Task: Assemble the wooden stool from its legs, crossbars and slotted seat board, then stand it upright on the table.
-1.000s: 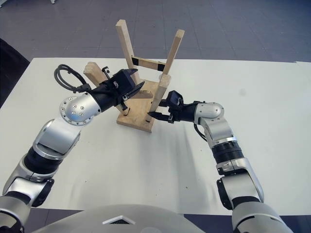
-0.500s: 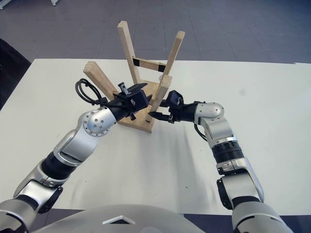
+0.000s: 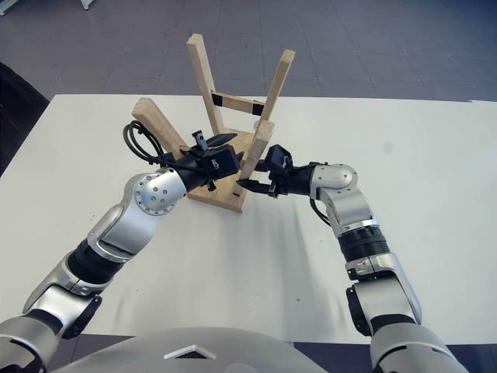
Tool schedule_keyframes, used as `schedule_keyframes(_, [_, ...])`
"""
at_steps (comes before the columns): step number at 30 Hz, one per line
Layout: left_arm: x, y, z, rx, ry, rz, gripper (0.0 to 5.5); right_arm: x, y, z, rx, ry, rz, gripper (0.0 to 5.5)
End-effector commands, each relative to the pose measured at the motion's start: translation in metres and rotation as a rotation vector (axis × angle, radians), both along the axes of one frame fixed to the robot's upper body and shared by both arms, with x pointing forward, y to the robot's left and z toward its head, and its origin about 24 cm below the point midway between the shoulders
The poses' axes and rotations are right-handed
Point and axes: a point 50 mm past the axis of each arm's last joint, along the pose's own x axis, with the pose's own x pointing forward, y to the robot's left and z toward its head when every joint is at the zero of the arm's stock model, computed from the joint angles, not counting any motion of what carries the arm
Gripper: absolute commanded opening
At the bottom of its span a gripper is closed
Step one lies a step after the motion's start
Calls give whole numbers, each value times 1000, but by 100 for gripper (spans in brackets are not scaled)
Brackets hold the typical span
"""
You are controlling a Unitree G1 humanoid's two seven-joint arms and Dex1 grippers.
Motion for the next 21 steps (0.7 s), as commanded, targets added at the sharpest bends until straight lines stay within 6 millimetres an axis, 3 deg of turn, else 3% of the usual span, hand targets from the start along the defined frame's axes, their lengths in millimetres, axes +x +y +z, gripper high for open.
schedule_keyframes(1, [-19, 45, -86, 271, 418, 106, 183, -6, 3, -20, -95, 94, 4, 202])
schedule_keyframes(6, [-12, 40, -75, 171, 376, 109, 183, -4, 11, -17, -111, 89, 25, 202])
schedule_keyframes(10, [13, 32, -9, -135, 53, 128, 183, -5, 6, -21, -128, 108, 18, 202])
schedule_keyframes(12, [20, 40, 46, -317, -188, 146, 183, -6, 3, -22, -135, 114, 11, 202])
schedule_keyframes(14, [17, 54, 99, -448, -430, 142, 183, -8, -2, -25, -144, 124, 2, 202])
schedule_keyframes(17, [7, 87, 143, -529, -649, 210, 183, -10, -5, -26, -147, 132, -3, 202])
schedule_keyframes(19, [1, 118, 162, -555, -737, 309, 183, -12, -7, -28, -146, 139, -10, 202])
schedule_keyframes(21, [4, 153, 157, -544, -701, 442, 183, -16, -9, -30, -145, 146, -16, 202])
